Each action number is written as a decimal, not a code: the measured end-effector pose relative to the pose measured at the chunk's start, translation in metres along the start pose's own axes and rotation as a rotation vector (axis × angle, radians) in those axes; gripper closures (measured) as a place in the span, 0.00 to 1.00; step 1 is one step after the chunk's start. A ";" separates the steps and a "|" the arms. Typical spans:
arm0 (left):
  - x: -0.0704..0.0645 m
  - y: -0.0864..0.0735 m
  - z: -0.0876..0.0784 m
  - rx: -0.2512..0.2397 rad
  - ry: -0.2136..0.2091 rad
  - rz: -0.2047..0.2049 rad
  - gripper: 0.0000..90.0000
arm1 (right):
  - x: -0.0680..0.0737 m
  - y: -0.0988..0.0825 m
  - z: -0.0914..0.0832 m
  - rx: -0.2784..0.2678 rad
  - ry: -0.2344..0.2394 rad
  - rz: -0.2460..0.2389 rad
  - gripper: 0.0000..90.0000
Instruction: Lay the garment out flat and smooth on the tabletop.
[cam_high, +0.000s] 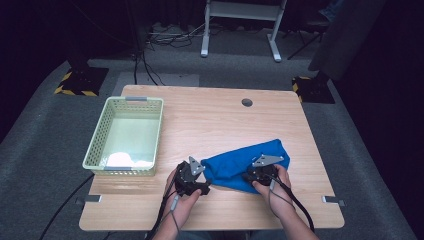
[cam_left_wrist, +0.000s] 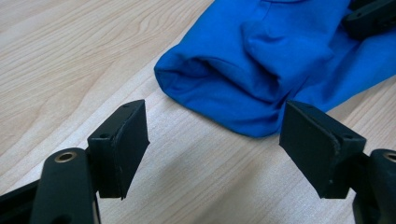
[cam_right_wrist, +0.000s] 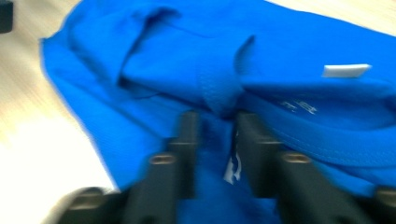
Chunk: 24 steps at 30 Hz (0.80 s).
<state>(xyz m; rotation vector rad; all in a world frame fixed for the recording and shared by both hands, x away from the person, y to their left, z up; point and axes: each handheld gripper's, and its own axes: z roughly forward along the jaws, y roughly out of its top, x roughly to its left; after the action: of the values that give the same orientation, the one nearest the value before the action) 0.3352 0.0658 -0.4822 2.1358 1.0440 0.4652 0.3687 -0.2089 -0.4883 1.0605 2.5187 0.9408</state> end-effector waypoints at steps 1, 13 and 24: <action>0.000 0.000 0.000 0.000 0.000 0.000 0.26 | 0.000 0.000 0.000 0.000 0.000 0.000 0.87; -0.001 0.001 -0.002 -0.005 0.001 0.002 0.26 | 0.022 0.006 -0.037 -0.072 0.015 -0.080 0.98; -0.001 0.002 -0.004 -0.007 0.003 0.008 0.26 | 0.049 0.007 -0.058 -0.111 0.052 -0.141 0.98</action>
<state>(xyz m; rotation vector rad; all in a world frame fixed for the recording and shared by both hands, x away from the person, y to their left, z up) 0.3333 0.0658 -0.4787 2.1346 1.0349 0.4752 0.3119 -0.1974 -0.4386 0.8241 2.5114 1.0662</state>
